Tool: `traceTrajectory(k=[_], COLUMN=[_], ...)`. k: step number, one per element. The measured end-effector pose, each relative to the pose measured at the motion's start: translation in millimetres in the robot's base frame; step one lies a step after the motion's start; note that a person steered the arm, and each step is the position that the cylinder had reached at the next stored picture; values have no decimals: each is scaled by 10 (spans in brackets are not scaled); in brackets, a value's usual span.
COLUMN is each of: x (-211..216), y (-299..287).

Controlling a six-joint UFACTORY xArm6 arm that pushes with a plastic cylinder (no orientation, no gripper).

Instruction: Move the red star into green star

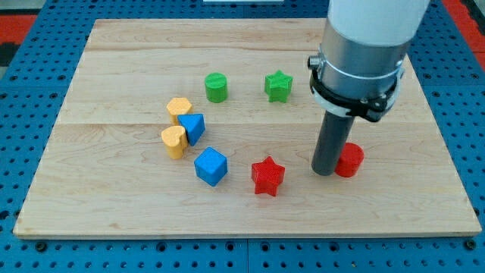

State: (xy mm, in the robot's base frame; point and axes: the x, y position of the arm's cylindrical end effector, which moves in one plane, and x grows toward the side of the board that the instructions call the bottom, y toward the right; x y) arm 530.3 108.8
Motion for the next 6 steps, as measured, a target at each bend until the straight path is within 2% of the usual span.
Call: traceTrajectory(k=[1, 2, 4, 5, 6], x=[349, 623, -33, 433, 396], y=[0, -357, -550, -228, -865])
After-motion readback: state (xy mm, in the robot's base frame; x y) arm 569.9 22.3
